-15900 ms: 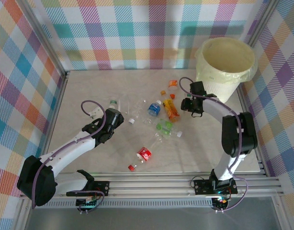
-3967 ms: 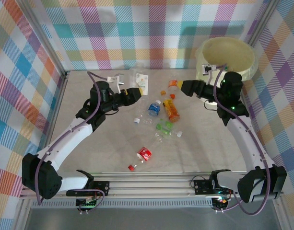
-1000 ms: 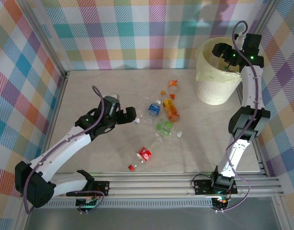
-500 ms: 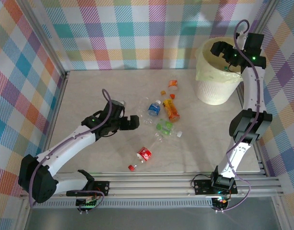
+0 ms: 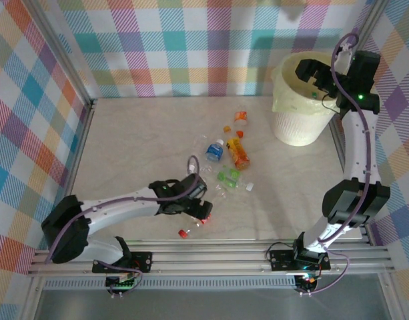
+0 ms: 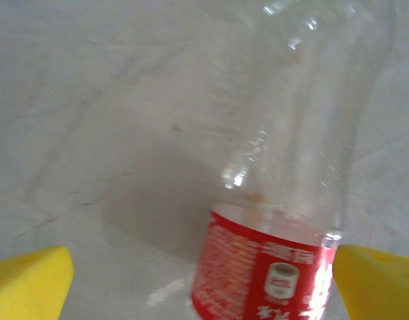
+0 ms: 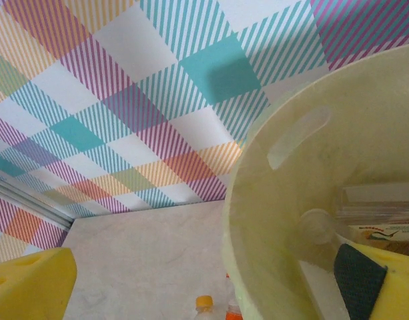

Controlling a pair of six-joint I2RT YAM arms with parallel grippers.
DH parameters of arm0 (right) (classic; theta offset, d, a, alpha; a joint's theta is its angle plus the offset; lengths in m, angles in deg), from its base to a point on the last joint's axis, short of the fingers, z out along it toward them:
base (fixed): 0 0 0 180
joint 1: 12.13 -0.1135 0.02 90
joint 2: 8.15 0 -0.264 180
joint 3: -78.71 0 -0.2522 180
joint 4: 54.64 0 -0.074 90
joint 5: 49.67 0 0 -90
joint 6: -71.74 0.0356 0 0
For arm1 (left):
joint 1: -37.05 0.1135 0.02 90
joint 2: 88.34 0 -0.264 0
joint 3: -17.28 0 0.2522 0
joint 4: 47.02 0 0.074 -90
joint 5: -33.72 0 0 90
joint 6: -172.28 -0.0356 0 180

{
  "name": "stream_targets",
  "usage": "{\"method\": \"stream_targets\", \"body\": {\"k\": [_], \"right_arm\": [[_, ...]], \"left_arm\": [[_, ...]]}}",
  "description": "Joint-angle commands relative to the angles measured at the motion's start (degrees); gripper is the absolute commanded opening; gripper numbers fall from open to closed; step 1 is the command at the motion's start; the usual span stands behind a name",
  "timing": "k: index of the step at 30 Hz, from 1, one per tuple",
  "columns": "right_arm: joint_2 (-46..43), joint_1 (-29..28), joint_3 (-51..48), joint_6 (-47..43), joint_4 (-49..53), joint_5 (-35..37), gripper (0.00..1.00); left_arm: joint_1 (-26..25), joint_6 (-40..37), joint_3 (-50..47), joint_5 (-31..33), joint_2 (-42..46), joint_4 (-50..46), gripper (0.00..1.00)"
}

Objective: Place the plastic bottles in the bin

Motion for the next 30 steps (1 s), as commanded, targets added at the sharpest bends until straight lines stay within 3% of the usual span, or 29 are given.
{"method": "stream_targets", "body": {"k": [1, 8, 13, 20, 30], "right_arm": [[-1.8, 0.1, -1.0, 0.1, -2.3, -0.1, 1.00], [-2.8, 0.1, -2.2, -0.4, -0.7, -0.1, 1.00], [-4.3, 0.1, -3.2, -1.0, -0.5, -0.2, 1.00], [-6.1, 0.1, -4.3, -0.8, -0.4, -2.3, 1.00], [-8.6, -0.1, -9.9, 1.4, -7.2, -10.9, 1.00]], "left_arm": [[-4.2, -2.5, 1.2, 3.8, -5.0, 2.1, 0.98], [-8.3, -3.6, 6.2, 9.1, -16.7, -0.1, 0.89], [-8.8, -2.9, 8.1, 11.2, -20.4, -0.1, 0.72], [-8.8, -1.5, 7.6, 12.0, -18.4, 1.1, 0.49], [-4.4, -2.8, 6.7, 9.8, -6.4, 6.3, 0.40]]}}
